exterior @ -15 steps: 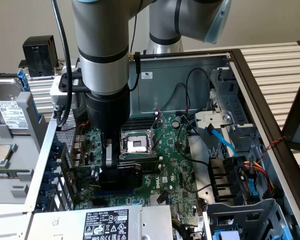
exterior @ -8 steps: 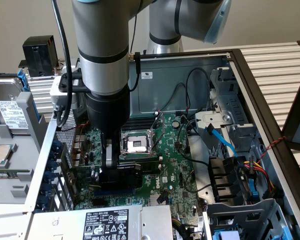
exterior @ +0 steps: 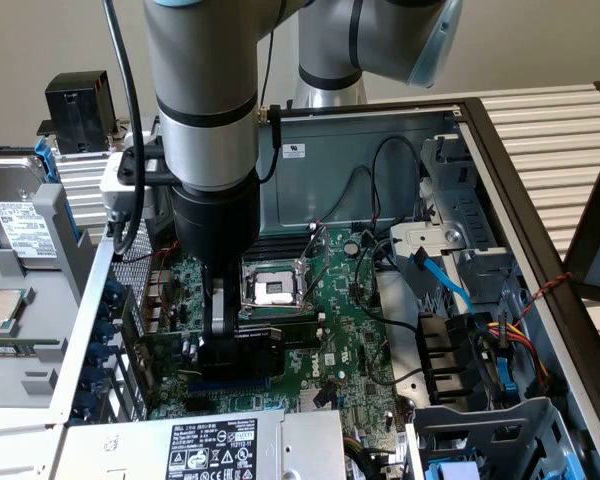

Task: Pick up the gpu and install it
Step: 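Insert the gpu into the slot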

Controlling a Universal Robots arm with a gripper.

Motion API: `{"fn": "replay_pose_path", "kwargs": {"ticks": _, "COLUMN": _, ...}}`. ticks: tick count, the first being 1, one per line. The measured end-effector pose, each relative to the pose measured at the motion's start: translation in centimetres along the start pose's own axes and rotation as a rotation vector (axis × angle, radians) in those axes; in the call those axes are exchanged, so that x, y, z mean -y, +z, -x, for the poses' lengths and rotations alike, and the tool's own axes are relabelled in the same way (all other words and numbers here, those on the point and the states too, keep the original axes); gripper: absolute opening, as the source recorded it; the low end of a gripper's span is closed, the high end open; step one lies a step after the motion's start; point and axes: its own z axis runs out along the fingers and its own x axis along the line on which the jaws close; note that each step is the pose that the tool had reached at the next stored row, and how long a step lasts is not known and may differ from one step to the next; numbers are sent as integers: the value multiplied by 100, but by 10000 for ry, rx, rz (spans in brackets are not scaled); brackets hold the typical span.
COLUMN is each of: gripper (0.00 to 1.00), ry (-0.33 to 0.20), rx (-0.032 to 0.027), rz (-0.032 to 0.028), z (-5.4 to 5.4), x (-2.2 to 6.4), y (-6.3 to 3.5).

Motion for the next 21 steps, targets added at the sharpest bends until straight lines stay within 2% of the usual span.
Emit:
{"fn": "replay_pose_path", "kwargs": {"ticks": 4, "gripper": 27, "ry": 1, "rx": -11, "rz": -1, "z": 1, "x": 0, "y": 3}}
{"fn": "replay_pose_path", "kwargs": {"ticks": 12, "gripper": 27, "ry": 4, "rx": -72, "rz": 0, "z": 5, "x": -1, "y": 3}}
{"fn": "replay_pose_path", "kwargs": {"ticks": 13, "gripper": 28, "ry": 6, "rx": -74, "rz": 0, "z": 5, "x": -2, "y": 3}}
{"fn": "replay_pose_path", "kwargs": {"ticks": 14, "gripper": 34, "ry": 7, "rx": -72, "rz": -4, "z": 5, "x": -2, "y": 4}}
{"fn": "replay_pose_path", "kwargs": {"ticks": 16, "gripper": 34, "ry": 6, "rx": -78, "rz": -4, "z": 6, "x": -1, "y": 4}}
{"fn": "replay_pose_path", "kwargs": {"ticks": 17, "gripper": 41, "ry": 5, "rx": -81, "rz": -5, "z": 6, "x": 0, "y": 4}}
{"fn": "replay_pose_path", "kwargs": {"ticks": 21, "gripper": 41, "ry": 7, "rx": -128, "rz": -6, "z": 9, "x": -8, "y": 0}}
